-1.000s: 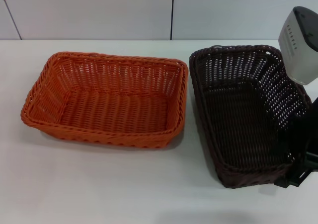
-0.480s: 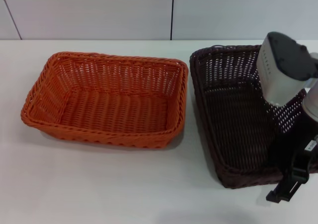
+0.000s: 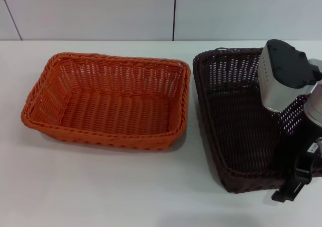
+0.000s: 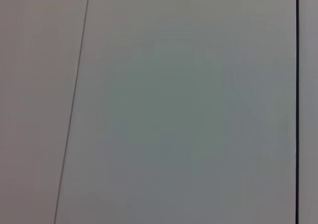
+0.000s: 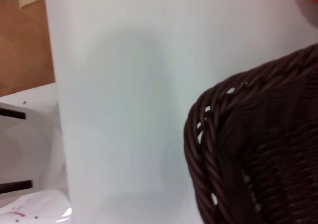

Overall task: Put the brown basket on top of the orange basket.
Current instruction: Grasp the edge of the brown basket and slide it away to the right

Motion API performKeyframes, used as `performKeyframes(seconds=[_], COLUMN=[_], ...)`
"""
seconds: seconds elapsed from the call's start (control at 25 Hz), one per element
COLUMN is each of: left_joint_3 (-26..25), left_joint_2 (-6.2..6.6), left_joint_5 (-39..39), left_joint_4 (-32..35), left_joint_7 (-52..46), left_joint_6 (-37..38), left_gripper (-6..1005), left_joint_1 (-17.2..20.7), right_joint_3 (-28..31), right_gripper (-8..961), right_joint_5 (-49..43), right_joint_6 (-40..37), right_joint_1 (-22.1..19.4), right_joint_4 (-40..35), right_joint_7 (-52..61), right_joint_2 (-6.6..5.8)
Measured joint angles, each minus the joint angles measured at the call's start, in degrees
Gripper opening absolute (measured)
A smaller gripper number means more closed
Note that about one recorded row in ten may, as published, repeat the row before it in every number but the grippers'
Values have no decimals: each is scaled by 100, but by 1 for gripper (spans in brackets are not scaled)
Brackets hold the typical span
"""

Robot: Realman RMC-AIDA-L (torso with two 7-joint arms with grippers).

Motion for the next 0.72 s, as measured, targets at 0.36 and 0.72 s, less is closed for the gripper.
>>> performKeyframes(seconds=[0.36,0.72], left_joint_3=[-132,-137], left_joint_2=[14,17], left_joint_5=[-1,0], left_joint_4=[13,76], left_joint_7=[-203,-210], left_joint_6=[0,0], left_gripper=[747,745], left_joint_1=[20,5], right_joint_3=[-36,-55], right_gripper=[653,260], right_joint_5=[-147,-96], right_joint_6=[352,238], right_joint_1=[-53,-106], right_joint_4=[13,-247], right_joint_7=[-83,-266], right_joint_2=[3,16])
